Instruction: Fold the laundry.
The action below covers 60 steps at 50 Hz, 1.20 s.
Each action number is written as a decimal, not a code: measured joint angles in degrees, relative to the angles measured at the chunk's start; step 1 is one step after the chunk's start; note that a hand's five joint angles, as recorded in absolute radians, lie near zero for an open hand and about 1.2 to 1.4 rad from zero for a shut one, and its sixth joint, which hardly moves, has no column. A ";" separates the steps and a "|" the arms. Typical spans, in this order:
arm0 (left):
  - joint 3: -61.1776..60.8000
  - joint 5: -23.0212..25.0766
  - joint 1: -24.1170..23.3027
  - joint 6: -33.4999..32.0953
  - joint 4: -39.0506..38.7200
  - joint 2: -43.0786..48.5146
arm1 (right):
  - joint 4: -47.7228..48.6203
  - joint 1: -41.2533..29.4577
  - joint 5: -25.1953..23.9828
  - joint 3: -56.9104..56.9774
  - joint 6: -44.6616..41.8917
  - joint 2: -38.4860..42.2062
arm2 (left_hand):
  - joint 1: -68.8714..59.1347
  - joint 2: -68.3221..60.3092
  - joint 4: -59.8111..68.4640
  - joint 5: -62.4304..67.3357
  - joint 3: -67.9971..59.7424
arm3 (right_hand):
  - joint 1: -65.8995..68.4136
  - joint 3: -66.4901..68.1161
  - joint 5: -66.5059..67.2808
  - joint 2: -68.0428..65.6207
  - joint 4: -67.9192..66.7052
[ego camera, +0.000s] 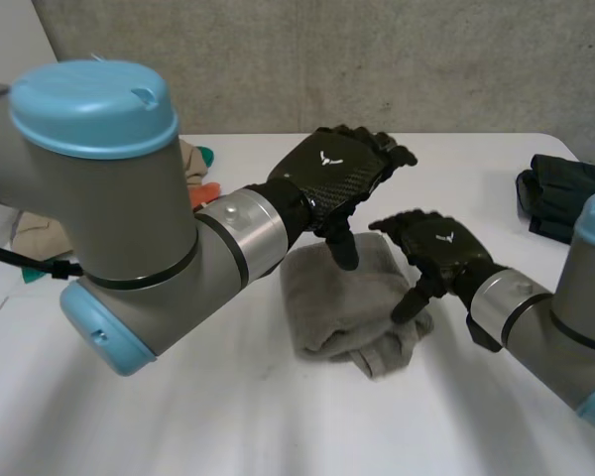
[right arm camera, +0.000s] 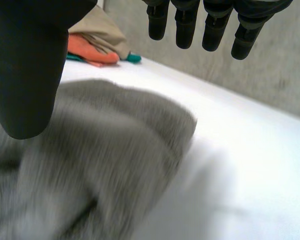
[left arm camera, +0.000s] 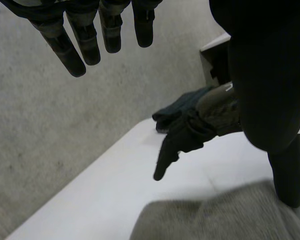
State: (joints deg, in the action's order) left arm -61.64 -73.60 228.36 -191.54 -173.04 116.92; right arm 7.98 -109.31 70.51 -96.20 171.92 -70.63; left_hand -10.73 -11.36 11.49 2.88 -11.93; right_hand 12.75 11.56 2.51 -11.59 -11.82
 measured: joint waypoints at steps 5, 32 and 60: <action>-0.52 0.44 -0.28 0.14 -0.03 -2.36 | -2.05 -2.03 -0.25 -1.33 -7.50 -4.56 | 0.00 0.00 0.00 0.00 0.00 | 0.00 0.00 0.00 0.00 0.00; -3.68 1.07 1.22 1.33 -0.09 -4.76 | 26.06 -12.68 9.97 -14.78 -28.76 7.93 | 0.00 0.00 0.00 0.00 0.00 | 0.00 0.00 0.00 0.00 -0.02; -5.48 1.39 2.45 1.41 -0.19 -5.49 | 33.34 -12.78 15.74 0.84 -20.10 16.80 | 0.00 0.00 0.00 0.00 0.00 | 46.38 54.20 48.98 -53.69 -55.58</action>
State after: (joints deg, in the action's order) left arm -67.12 -72.21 230.81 -190.14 -173.22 111.44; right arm 41.33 -122.08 86.25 -95.36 151.81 -53.83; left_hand -10.73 -11.36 11.49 2.88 -11.93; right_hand 59.13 65.76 51.50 -65.28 -67.39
